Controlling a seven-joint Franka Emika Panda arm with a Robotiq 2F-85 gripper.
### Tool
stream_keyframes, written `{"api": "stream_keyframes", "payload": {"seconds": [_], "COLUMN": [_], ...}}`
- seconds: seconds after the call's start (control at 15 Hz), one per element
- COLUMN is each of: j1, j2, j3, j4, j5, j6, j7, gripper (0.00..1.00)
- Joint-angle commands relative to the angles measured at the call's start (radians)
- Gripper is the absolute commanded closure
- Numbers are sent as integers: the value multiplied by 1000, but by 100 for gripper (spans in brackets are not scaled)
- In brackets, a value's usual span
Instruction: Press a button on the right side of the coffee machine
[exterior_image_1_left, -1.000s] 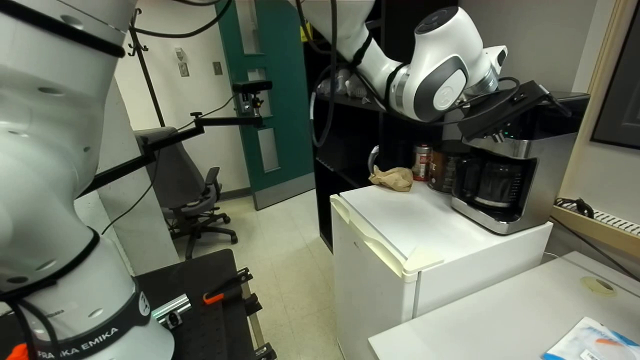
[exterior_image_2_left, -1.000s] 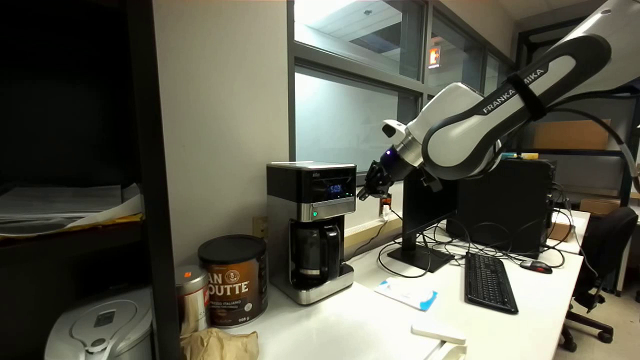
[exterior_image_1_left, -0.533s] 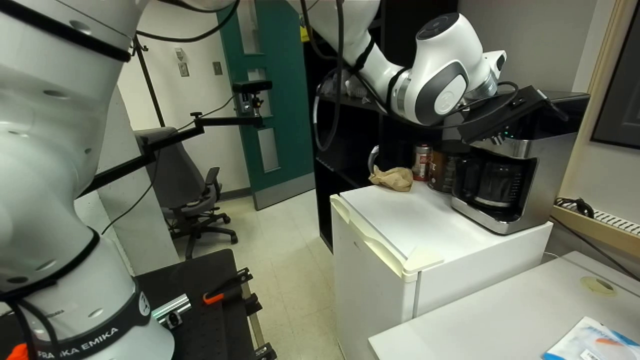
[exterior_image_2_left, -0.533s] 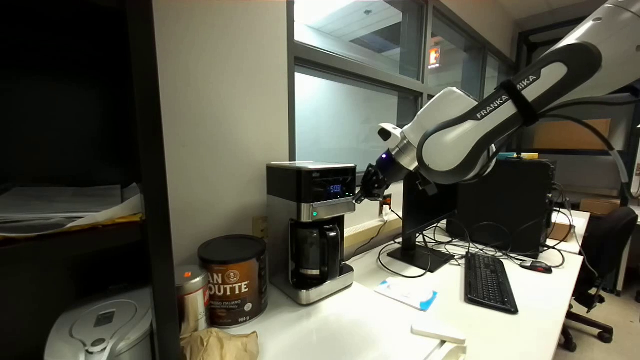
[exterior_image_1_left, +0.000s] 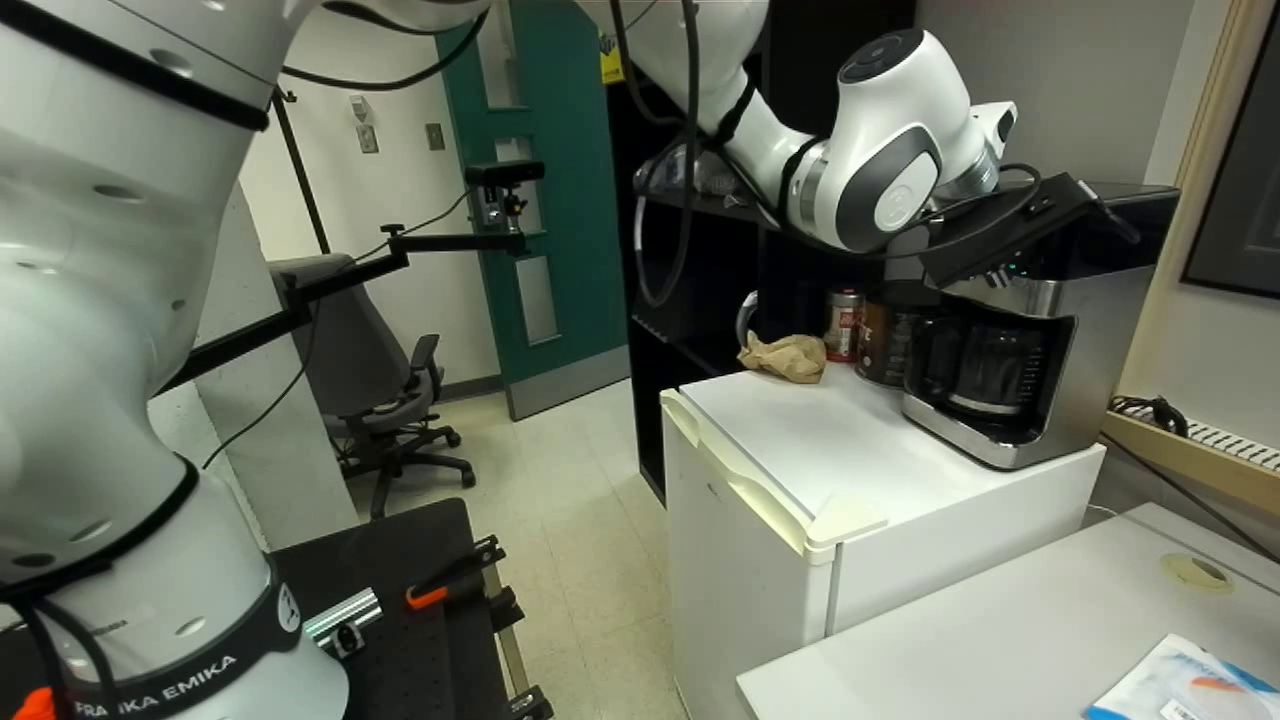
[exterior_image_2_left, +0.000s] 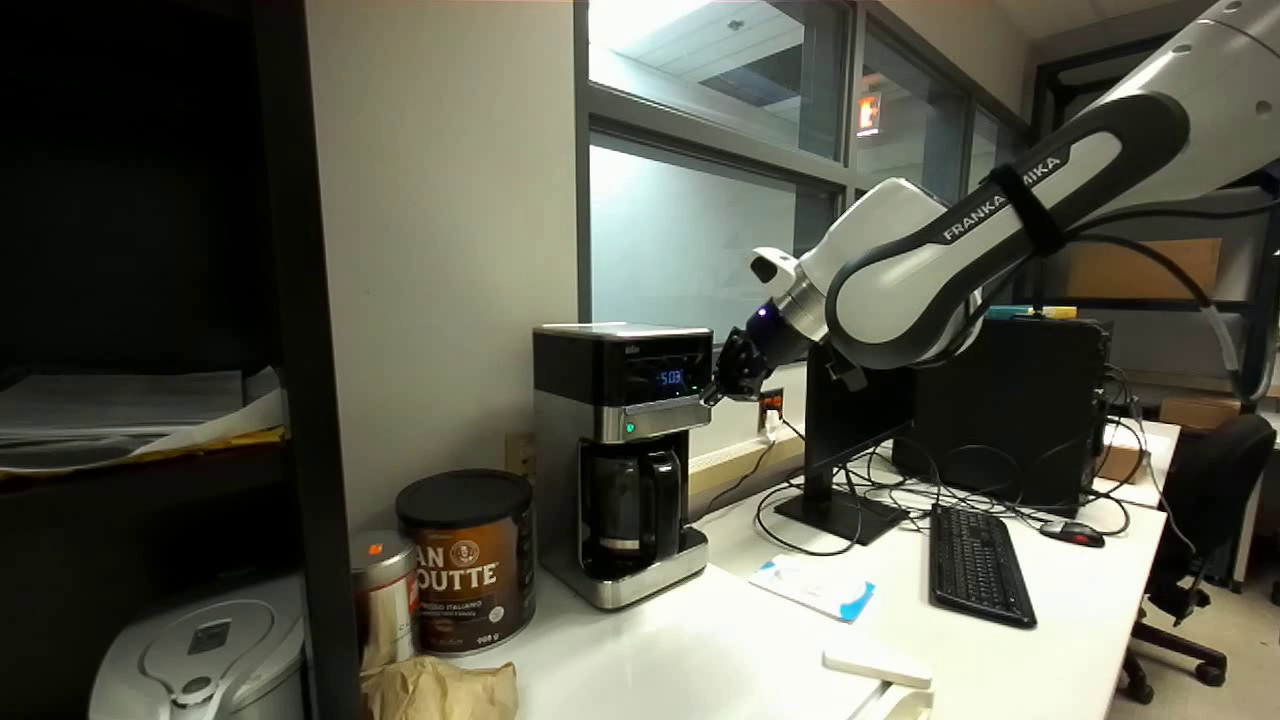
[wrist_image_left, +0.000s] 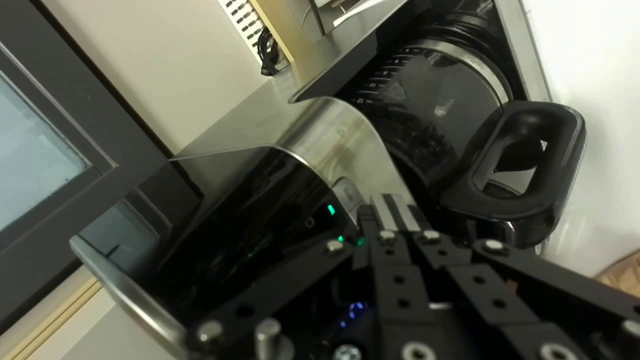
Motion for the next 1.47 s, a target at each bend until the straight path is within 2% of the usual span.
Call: {"api": "stream_keyframes", "payload": {"seconds": [0.0, 1.4], "j1": [-11, 1], "j2": [38, 91], "j3": [11, 17], "j4": [56, 130], "j5": [-4, -5], "j6": [8, 2], "j7": [-14, -10], "gripper": [100, 100]}}
